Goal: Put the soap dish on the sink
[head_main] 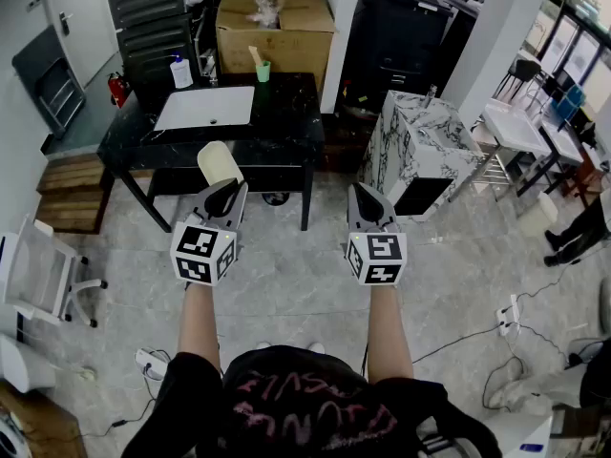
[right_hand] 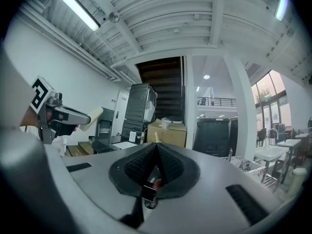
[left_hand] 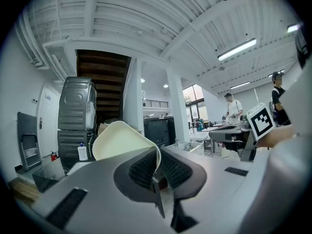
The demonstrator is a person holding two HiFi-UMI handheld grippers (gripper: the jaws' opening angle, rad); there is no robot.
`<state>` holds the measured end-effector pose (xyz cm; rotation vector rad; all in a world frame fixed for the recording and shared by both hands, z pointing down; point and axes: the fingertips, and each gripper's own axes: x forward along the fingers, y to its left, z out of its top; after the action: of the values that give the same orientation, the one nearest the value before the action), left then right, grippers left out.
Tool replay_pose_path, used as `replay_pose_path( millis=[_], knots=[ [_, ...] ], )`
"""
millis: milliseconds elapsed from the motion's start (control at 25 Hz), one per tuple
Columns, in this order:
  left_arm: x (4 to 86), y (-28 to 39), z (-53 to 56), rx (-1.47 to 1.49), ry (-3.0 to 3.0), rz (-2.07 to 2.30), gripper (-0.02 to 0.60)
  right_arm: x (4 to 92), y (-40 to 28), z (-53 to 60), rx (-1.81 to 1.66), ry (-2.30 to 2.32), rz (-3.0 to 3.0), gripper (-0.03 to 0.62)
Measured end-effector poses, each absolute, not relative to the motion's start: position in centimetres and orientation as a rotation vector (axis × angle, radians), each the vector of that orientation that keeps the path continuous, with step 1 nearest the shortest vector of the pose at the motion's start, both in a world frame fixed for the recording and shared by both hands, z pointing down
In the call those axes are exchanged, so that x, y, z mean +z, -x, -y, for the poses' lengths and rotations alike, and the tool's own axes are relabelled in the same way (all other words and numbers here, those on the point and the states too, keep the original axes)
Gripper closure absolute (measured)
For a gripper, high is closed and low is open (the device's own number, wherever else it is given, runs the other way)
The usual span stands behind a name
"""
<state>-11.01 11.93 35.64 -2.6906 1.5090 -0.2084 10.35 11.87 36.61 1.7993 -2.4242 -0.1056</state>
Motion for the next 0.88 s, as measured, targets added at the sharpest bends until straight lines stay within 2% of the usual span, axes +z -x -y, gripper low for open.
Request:
replay_pose_path(
  millis=[880],
  knots=[
    [36.7, 14.8, -12.5, -0.189, 2.713, -1.519, 0.546, 36.8, -6.3, -12.4, -0.128, -1.795, 2.45, 0.58]
  ],
)
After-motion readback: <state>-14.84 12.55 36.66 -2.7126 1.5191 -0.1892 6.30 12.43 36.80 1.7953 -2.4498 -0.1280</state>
